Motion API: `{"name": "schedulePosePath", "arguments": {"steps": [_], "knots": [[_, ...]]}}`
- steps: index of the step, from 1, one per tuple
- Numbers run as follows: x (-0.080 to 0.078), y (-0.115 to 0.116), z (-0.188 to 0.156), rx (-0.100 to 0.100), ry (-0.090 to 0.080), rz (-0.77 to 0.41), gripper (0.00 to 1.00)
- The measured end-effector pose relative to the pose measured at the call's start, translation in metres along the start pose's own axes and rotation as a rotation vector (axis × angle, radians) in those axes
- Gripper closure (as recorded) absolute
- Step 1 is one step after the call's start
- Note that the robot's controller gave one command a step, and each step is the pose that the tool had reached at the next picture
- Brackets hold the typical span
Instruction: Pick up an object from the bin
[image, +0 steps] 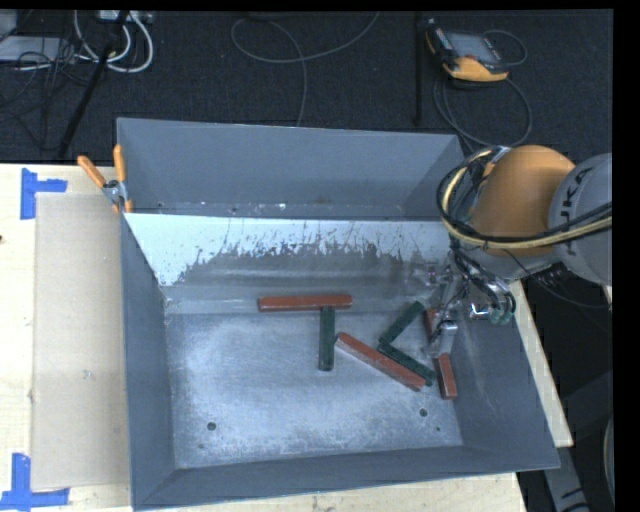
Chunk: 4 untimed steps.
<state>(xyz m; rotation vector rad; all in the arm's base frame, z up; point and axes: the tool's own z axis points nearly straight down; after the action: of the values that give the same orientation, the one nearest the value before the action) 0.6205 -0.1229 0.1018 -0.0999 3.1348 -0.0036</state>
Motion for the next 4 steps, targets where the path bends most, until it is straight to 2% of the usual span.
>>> {"name": "schedulePosePath", "arguments": {"steps": [1, 2, 3, 4], "knots": [[-0.003, 0.010, 0.002, -0.003, 0.003, -0.173, 0.00], [0.005, 0.003, 0.032, -0.004, 0.008, -0.069, 0.00], [-0.003, 0.018, 0.031, -0.003, 0.001, -0.442, 0.00], [-0.002, 0.018, 0.032, -0.004, 0.002, -0.441, 1.00]]}}
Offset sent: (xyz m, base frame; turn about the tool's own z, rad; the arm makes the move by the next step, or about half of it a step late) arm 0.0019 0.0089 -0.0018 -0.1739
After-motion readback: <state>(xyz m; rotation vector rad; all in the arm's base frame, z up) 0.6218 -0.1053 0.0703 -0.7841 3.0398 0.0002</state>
